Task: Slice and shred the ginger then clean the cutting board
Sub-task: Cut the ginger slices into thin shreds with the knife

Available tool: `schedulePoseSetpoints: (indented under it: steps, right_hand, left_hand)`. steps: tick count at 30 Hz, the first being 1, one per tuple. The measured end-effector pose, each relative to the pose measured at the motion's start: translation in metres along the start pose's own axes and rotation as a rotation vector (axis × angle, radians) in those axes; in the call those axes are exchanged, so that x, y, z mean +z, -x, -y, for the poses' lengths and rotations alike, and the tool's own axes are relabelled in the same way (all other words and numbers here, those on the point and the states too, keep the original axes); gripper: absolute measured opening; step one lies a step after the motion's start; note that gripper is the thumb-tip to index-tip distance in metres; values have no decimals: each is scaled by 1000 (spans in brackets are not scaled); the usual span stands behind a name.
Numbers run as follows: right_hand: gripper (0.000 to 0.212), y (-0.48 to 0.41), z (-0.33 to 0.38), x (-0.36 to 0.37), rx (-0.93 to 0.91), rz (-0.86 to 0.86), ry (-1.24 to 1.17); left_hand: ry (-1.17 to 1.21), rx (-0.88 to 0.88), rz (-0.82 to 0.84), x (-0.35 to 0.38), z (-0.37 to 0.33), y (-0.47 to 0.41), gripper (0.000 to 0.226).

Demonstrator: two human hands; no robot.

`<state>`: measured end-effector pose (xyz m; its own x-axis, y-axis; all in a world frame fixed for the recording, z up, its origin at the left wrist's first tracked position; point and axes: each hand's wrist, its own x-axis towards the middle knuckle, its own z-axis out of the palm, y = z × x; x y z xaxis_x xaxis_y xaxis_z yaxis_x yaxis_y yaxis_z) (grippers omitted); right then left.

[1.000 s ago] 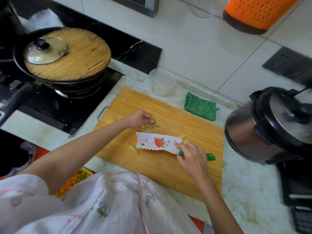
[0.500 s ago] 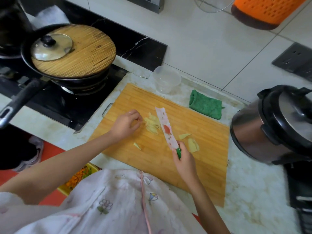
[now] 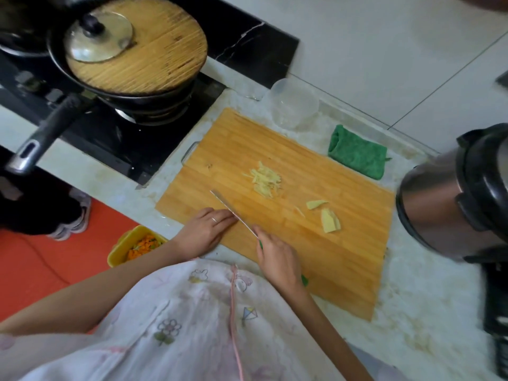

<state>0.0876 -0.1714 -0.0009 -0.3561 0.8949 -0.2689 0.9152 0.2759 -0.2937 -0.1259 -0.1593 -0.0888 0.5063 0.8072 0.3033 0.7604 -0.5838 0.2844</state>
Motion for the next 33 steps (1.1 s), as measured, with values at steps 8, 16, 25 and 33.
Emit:
schedulePoseSetpoints:
  steps: [8,16,25,33]
  right_hand:
    - [49,0,12,2,-4,55,-10]
    - [63,2,19,-7,-23,74,-1]
    - [59,-3,21,-5,7,101,28]
    - [55,-4,25,-14,46,77,-9]
  left_hand:
    - [12,-57,3,1,-6,-3,43]
    - [28,-75,1,3,-5,-1,42]
    - [72,-77,-5,4,-5,-1,47]
    - [111,-93,24,5,-2,2,52]
